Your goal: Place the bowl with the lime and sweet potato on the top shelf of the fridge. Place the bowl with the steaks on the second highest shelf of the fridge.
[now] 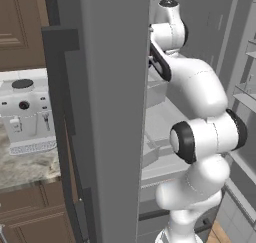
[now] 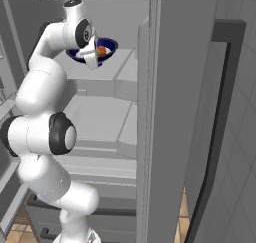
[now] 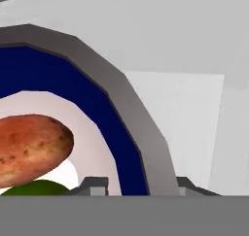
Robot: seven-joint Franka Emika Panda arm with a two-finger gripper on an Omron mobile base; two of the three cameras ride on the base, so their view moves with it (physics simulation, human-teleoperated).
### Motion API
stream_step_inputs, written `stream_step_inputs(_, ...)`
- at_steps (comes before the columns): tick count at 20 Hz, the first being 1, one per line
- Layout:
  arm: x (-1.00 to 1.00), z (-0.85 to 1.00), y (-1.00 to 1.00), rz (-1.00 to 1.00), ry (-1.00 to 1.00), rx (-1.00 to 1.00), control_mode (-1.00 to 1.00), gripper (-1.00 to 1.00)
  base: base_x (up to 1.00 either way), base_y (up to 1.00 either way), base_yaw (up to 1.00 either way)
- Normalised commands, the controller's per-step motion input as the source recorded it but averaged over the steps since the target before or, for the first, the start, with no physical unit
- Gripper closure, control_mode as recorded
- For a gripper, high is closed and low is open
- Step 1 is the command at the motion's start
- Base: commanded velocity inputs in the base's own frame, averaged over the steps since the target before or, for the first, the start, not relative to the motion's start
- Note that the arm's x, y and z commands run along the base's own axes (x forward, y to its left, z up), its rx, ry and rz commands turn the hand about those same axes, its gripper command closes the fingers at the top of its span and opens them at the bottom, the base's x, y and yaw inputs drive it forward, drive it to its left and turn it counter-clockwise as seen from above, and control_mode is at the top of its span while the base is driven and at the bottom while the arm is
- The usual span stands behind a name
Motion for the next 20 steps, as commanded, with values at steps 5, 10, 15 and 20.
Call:
stream_step_inputs(5, -0.1, 0.0, 0.04, -0.02, -0.03, -0.01, -1.0, -1.0, 0.0, 0.0, 0.0)
stream_step_inputs(10, -0.86, 0.0, -0.07, 0.0, -0.3, 0.0, -1.0, -1.0, 0.0, 0.0, 0.0)
stream_step_inputs(15, -1.0, 0.0, -0.22, 0.0, -0.48, 0.01, -1.0, -1.0, 0.0, 0.0, 0.0)
stream_step_inputs(20, -1.0, 0.03, -0.22, 0.0, -0.62, 0.05, -1.0, -1.0, 0.0, 0.0, 0.0)
